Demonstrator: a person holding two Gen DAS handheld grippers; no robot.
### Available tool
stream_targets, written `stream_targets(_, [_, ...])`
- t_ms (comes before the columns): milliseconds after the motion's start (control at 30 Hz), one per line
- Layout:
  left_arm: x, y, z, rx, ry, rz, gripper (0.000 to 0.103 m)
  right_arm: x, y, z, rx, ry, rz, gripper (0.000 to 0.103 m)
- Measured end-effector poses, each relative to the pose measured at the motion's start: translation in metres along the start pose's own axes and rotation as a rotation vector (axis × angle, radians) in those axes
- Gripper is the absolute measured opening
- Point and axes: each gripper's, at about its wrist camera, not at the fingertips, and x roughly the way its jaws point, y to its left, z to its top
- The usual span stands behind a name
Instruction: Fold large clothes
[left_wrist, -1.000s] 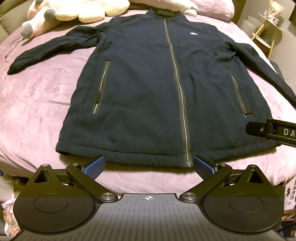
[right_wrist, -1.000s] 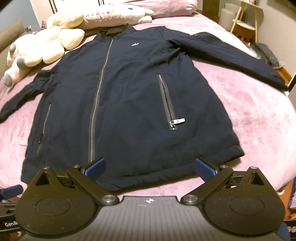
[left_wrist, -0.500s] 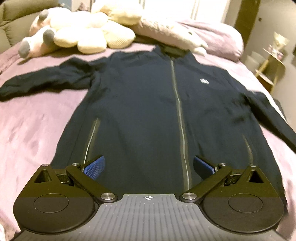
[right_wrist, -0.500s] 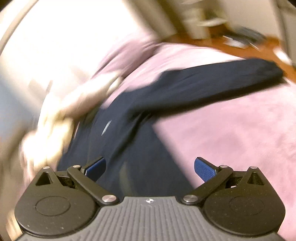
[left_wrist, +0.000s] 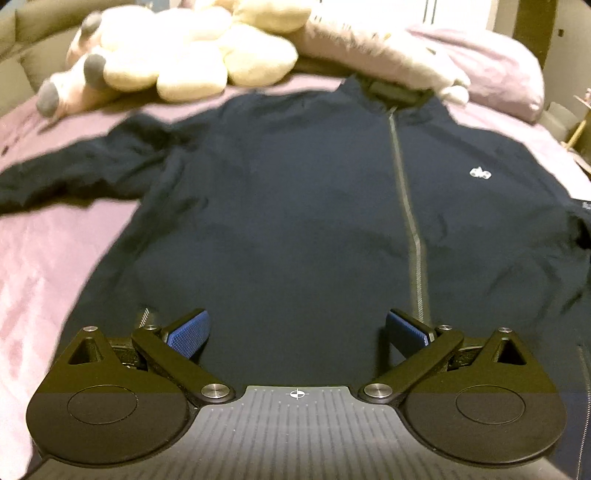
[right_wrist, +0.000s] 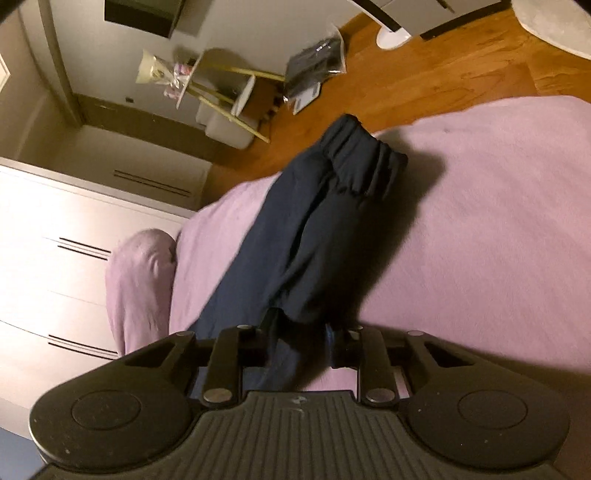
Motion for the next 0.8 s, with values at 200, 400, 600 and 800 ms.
stream_targets(200, [0.012,0.012,-0.006,-0.041,0.035,-0.036,0.103,0.016,0.006,0.011,-0.068,0.013,-0.022,0.017])
stream_targets(400, [0.012,0.017,-0.009,-0.015,0.034,-0.082,0.103,-0.005,0.092,-0.018,-0.461,-0.084,-0.118,0.011])
stream_targets(600, [0.003,0.035,0.009,-0.136,0.079,-0.144,0.103,-0.011,0.217,-0.159,-1.078,0.018,0.099,0.012])
stream_targets(800, [-0.011,0.049,0.042,-0.131,-0.003,-0.224,0.103,0.031,0.237,-0.322,-1.487,0.214,0.166,0.047])
